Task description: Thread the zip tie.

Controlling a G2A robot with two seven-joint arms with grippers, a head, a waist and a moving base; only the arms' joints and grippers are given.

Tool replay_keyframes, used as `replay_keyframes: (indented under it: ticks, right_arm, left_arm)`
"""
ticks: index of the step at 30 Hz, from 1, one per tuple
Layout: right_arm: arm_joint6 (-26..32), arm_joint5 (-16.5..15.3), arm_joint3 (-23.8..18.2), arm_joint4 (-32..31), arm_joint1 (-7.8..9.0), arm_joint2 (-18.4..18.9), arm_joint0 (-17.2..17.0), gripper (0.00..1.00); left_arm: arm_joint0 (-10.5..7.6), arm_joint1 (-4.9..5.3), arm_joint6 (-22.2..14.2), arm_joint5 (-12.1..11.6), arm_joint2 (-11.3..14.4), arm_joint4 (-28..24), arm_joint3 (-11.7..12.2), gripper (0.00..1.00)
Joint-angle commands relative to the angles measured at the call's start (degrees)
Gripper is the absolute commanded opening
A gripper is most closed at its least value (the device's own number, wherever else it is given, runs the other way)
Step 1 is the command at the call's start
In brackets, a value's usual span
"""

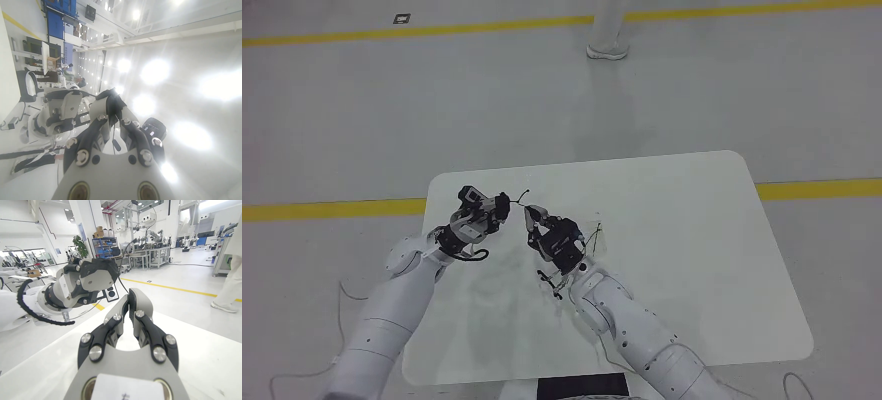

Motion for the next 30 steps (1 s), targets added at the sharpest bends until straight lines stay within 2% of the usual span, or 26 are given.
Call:
replay_keyframes:
  ticks: [1, 30]
  right_arm:
    - [0.16, 0.12, 0.04, -0.15, 0.0, -0.01, 0.0, 0.0]
    - [2.95, 2.04, 0.55, 1.37, -0.1, 0.81, -0.2, 0.0]
  left_arm:
    - [0.08, -0.02, -0.14, -0.04, -0.05, -0.06, -0.04, 0.0]
    - [0.74, -0.18, -1.1, 0.75, -0.84, -0.66, -0.63, 0.0]
